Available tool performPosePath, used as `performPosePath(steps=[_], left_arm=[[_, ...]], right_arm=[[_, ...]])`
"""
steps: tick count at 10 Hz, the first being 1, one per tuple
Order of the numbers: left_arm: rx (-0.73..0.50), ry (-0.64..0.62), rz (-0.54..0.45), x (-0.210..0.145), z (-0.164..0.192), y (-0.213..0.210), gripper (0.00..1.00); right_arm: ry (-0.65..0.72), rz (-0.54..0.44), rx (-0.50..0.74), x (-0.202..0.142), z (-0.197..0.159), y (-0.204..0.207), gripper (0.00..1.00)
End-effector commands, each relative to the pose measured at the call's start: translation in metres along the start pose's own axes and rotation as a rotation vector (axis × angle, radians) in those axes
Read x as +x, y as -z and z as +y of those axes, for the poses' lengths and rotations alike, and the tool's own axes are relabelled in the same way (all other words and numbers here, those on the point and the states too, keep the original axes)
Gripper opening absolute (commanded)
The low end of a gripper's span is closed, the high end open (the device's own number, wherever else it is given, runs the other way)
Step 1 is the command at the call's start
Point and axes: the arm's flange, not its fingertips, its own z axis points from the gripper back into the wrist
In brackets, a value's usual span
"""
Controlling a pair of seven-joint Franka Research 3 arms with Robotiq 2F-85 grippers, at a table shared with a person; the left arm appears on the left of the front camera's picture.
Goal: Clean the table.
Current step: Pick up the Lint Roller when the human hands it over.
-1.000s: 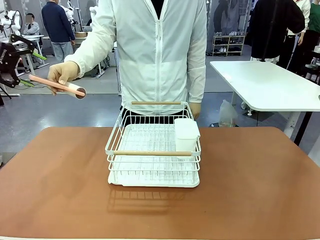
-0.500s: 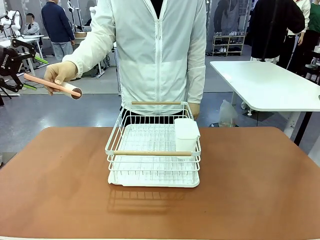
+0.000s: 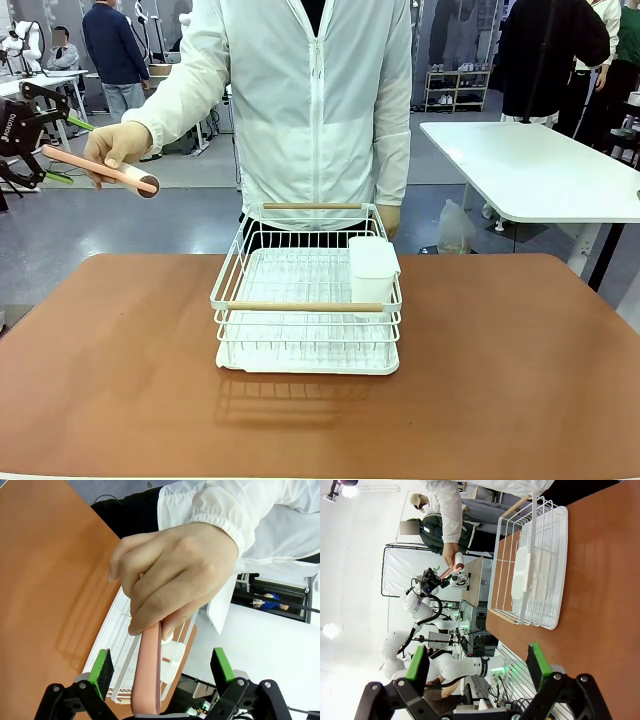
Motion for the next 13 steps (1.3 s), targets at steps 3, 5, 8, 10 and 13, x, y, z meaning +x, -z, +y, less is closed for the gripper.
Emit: performPosePath(steps=[3, 5, 8, 10, 13], left_arm=[[-0.020, 0.034, -0.037, 0.0060, 0.0066, 0.0091, 0.86], [-0.030, 0.039, -0.034, 0.0077, 0.0058, 0.0094, 0.67], [-0.027, 0.041, -0.030, 0.0070, 0.0056, 0.0104, 0.41], [-0.028, 0.043, -0.027, 0.0061, 0.0049, 0.0100, 0.21], [-0.032, 0.056, -0.028, 0.0037, 0.0030, 0.0101, 0.00]], right_arm=[[0.001, -0.003, 0.015, 0.0012, 0.0040, 0.0009, 1.00], [0.001, -0.003, 0.015, 0.0012, 0.0040, 0.0009, 1.00], [0.001, -0.003, 0.015, 0.0012, 0.0040, 0.0009, 1.00], [0.001, -0.003, 0.015, 0.0012, 0.0040, 0.0009, 1.00], [0.001, -0.003, 0.015, 0.0012, 0.0040, 0.0009, 1.00]])
